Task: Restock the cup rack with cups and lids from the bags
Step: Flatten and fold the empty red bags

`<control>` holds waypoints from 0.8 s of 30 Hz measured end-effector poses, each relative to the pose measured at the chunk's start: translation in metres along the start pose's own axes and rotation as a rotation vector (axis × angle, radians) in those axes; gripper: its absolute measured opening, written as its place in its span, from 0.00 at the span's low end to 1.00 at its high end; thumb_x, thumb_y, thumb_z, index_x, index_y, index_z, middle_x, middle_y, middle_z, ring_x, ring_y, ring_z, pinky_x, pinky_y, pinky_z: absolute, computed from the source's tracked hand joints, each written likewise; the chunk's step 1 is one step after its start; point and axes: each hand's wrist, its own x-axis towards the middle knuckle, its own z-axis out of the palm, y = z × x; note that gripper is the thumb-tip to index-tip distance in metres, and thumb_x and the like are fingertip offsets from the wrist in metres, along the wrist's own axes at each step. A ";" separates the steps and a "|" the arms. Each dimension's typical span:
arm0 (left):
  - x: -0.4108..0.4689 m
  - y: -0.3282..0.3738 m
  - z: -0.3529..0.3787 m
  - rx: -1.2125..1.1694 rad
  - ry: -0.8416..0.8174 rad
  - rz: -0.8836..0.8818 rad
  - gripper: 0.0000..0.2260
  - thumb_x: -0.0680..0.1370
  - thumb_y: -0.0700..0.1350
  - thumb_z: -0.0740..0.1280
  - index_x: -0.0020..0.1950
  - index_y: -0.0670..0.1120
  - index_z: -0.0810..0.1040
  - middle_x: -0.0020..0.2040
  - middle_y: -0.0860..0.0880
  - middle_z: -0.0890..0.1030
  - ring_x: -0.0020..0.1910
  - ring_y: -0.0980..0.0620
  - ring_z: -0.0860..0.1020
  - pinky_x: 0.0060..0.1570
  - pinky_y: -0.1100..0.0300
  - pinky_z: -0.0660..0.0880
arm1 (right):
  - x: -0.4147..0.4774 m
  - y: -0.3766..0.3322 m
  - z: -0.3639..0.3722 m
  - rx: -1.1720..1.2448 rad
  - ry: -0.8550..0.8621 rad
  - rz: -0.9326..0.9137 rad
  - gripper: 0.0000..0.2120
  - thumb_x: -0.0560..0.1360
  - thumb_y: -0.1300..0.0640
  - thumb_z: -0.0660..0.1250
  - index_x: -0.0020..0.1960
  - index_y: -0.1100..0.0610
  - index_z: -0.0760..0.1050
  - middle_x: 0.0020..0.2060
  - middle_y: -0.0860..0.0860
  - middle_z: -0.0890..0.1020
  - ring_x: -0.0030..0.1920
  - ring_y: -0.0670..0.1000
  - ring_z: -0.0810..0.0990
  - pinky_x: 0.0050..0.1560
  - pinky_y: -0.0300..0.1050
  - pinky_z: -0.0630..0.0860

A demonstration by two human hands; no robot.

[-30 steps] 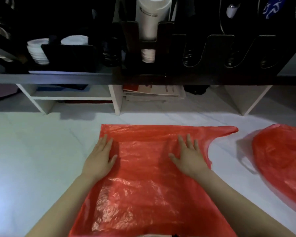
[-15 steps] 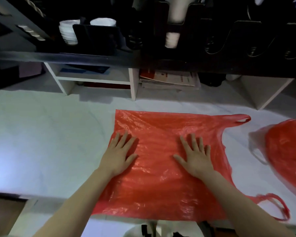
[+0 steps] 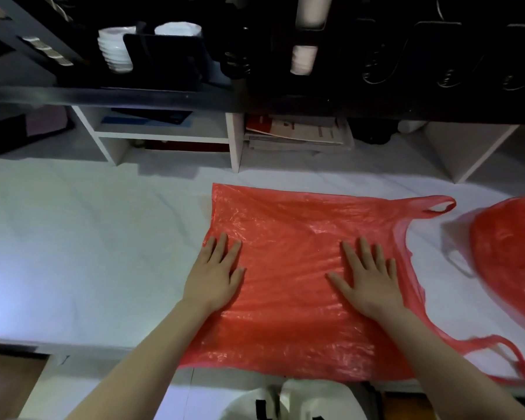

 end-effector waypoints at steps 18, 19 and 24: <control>0.004 0.001 0.003 0.002 0.003 0.009 0.27 0.80 0.59 0.45 0.78 0.52 0.47 0.79 0.45 0.47 0.77 0.46 0.43 0.75 0.51 0.41 | 0.078 -0.164 -0.022 0.019 0.023 -0.491 0.29 0.80 0.43 0.51 0.78 0.49 0.47 0.78 0.49 0.45 0.77 0.52 0.39 0.73 0.58 0.38; 0.004 0.002 0.003 0.000 0.008 0.006 0.27 0.80 0.60 0.44 0.78 0.52 0.47 0.79 0.45 0.47 0.77 0.46 0.43 0.75 0.51 0.42 | 0.084 -0.176 -0.023 0.020 0.024 -0.523 0.29 0.81 0.45 0.51 0.78 0.49 0.47 0.78 0.49 0.46 0.77 0.52 0.40 0.73 0.58 0.39; 0.003 0.002 0.001 -0.009 0.033 0.007 0.28 0.80 0.60 0.45 0.78 0.51 0.48 0.78 0.44 0.46 0.77 0.46 0.44 0.75 0.52 0.40 | 0.117 -0.219 -0.022 -0.048 -0.008 -0.643 0.28 0.81 0.47 0.51 0.78 0.50 0.46 0.78 0.48 0.46 0.77 0.51 0.41 0.74 0.59 0.41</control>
